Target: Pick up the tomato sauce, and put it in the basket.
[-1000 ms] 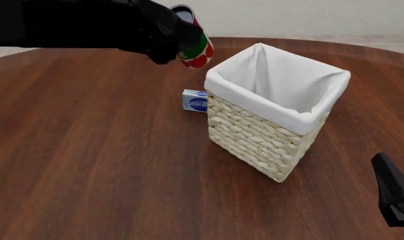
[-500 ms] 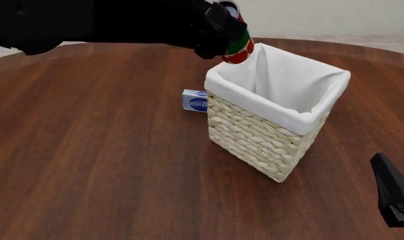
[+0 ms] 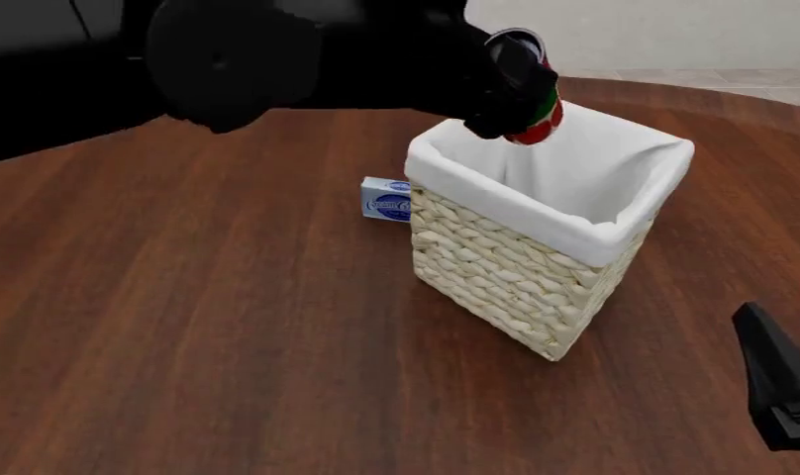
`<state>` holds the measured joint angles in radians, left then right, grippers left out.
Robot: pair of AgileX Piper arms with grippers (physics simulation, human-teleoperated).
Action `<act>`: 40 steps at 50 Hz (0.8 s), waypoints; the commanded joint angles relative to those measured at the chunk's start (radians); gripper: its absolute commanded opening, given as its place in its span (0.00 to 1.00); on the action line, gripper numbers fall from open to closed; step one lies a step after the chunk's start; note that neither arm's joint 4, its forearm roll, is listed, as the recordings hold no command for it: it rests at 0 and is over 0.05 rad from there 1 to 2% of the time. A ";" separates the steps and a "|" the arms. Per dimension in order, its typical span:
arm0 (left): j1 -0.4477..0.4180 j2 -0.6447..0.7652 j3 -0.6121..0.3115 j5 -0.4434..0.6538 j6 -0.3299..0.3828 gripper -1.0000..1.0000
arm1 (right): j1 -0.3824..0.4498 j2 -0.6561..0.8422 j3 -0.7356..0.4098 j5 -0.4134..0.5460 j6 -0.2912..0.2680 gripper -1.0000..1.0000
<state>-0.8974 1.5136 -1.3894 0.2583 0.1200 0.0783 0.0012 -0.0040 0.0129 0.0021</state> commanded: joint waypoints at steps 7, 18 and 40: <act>-0.014 0.104 -0.067 -0.026 0.015 0.00 | 0.024 0.000 0.001 0.003 -0.002 1.00; -0.015 0.177 -0.095 -0.041 0.017 0.00 | 0.024 0.000 0.002 0.006 0.002 1.00; -0.038 0.269 -0.113 -0.067 0.019 0.00 | 0.040 -0.001 0.002 0.007 0.005 1.00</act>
<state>-0.9255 1.7459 -1.4878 0.2028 0.1217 0.1110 0.0006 -0.0022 0.0194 0.0064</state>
